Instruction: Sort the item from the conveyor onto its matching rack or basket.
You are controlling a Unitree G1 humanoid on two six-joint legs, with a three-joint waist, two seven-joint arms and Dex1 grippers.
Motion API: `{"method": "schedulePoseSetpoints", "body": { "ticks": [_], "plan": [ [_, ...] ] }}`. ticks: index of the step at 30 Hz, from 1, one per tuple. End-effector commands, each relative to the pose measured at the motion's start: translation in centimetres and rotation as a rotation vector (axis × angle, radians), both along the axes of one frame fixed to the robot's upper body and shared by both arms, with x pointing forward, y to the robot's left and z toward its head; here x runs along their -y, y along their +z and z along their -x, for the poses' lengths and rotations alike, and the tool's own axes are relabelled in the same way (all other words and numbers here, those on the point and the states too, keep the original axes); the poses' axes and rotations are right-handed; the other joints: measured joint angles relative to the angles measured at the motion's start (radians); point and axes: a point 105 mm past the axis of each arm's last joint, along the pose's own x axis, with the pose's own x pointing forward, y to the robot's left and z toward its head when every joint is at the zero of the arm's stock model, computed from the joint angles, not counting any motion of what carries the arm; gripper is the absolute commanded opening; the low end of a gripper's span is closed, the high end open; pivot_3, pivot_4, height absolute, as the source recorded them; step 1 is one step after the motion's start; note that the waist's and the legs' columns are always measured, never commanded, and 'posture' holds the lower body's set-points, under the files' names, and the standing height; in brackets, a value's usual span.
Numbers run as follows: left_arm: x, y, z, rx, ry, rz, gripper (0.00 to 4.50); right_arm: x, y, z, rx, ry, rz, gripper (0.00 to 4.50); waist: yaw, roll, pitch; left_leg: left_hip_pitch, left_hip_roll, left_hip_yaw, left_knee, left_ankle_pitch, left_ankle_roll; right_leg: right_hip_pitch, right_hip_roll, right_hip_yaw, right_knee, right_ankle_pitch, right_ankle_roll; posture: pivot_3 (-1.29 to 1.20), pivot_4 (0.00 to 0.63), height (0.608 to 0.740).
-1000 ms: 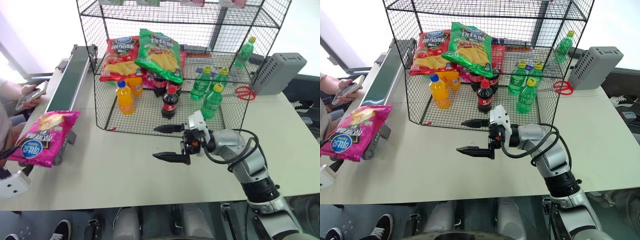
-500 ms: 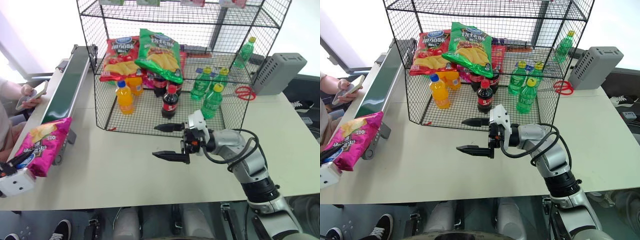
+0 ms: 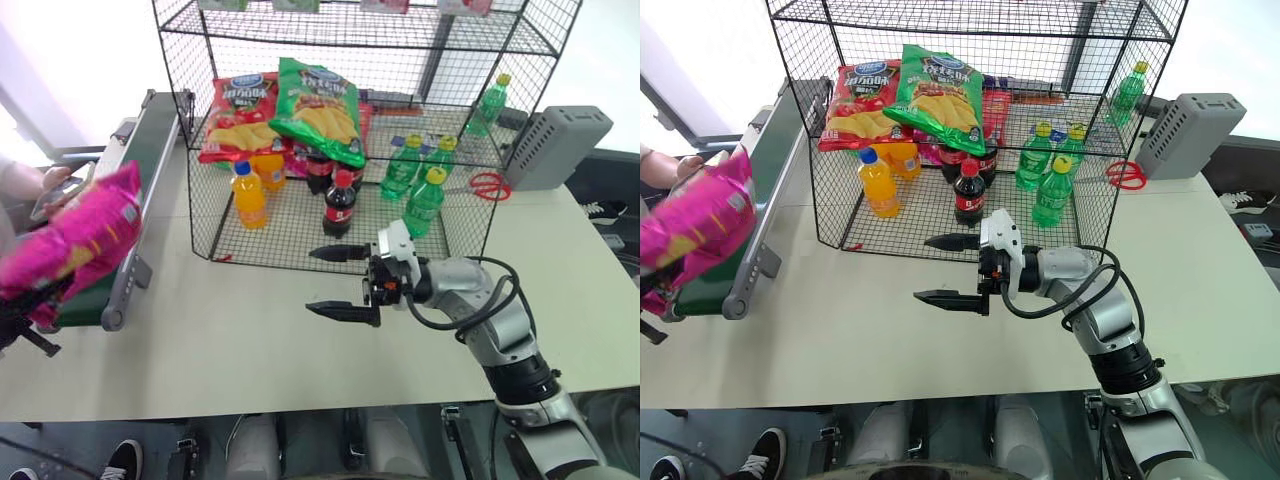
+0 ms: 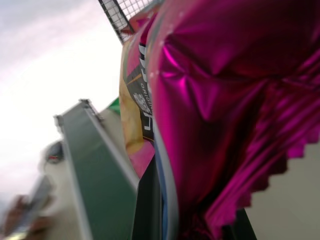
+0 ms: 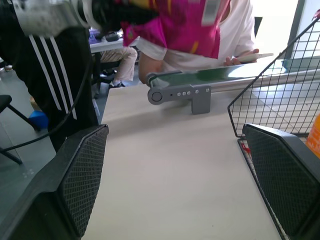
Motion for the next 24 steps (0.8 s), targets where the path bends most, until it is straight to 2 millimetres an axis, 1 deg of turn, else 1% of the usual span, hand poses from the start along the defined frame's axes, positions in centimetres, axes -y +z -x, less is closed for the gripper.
{"method": "schedulePoseSetpoints", "body": {
  "ticks": [1,3,4,5,8,10,15,18,22,24],
  "plan": [
    [5.3,1.5,1.6,-0.192,-0.287,0.273,0.03,0.7,1.6,0.8,-0.059,0.053,-0.059,4.50,0.004,0.001,0.001,0.000,-0.001,0.000,0.000,0.000,0.000,0.000,0.000,0.000,0.000,0.000,0.000,0.00,0.150,0.740],
    [7.9,1.5,2.0,-0.277,-0.435,0.346,0.03,0.8,1.8,1.8,-0.144,0.104,-0.078,4.50,0.014,0.001,0.001,0.001,-0.001,0.000,0.000,0.000,0.000,0.001,0.001,0.000,0.000,0.000,0.000,0.00,0.150,0.740],
    [8.8,1.6,2.0,-0.323,-0.488,0.411,0.03,1.0,1.9,2.2,-0.179,0.121,-0.081,4.50,0.014,0.002,0.001,0.001,-0.002,-0.001,0.000,0.000,0.000,0.002,0.002,-0.001,0.000,0.000,-0.001,0.00,0.150,0.740],
    [9.2,1.5,2.0,-0.359,-0.522,0.454,0.03,1.1,1.9,2.4,-0.211,0.128,-0.081,4.50,0.013,0.003,0.001,0.001,-0.001,-0.001,0.001,0.000,0.000,0.002,0.002,-0.001,0.000,-0.001,-0.001,0.00,0.150,0.740],
    [10.6,0.7,1.4,-0.419,-0.631,0.482,0.03,2.3,1.7,3.2,-0.369,0.167,-0.028,4.50,0.010,0.006,0.003,0.003,-0.002,-0.001,0.001,0.000,0.000,0.004,0.002,0.000,0.000,-0.002,-0.003,0.00,0.150,0.740],
    [11.5,0.8,0.9,-0.435,-0.695,0.522,0.03,2.8,2.1,3.3,-0.425,0.175,-0.033,4.50,0.011,0.005,0.003,0.003,-0.002,0.000,0.001,0.000,0.000,0.003,0.003,0.000,0.000,-0.002,-0.003,0.00,0.150,0.740],
    [12.9,-0.1,-0.1,-0.496,-0.809,0.581,0.03,3.4,3.7,3.8,-0.513,0.231,-0.078,4.50,0.007,0.006,0.003,0.003,-0.002,0.000,0.000,0.000,0.000,0.002,0.004,0.001,0.000,0.000,-0.001,0.00,0.150,0.740],
    [13.6,-0.6,-0.9,-0.501,-0.848,0.585,0.03,3.1,3.6,4.3,-0.515,0.250,-0.048,4.50,0.011,0.005,0.003,0.002,-0.002,0.000,0.000,0.000,0.000,0.003,0.004,0.001,0.001,0.000,-0.001,0.00,0.150,0.740],
    [14.4,-0.6,-1.9,-0.482,-0.884,0.591,0.03,2.2,3.3,5.3,-0.542,0.297,-0.019,4.50,0.012,0.005,0.003,0.002,-0.002,0.000,0.000,0.000,0.000,0.003,0.004,0.001,0.000,0.000,-0.001,0.00,0.150,0.740],
    [14.6,-0.7,-2.2,-0.476,-0.894,0.578,0.03,1.9,3.3,5.3,-0.555,0.297,-0.021,4.50,0.011,0.005,0.003,0.002,-0.003,-0.001,0.000,0.000,0.000,0.003,0.004,0.001,0.000,0.000,-0.001,0.00,0.150,0.740]
  ]
}}
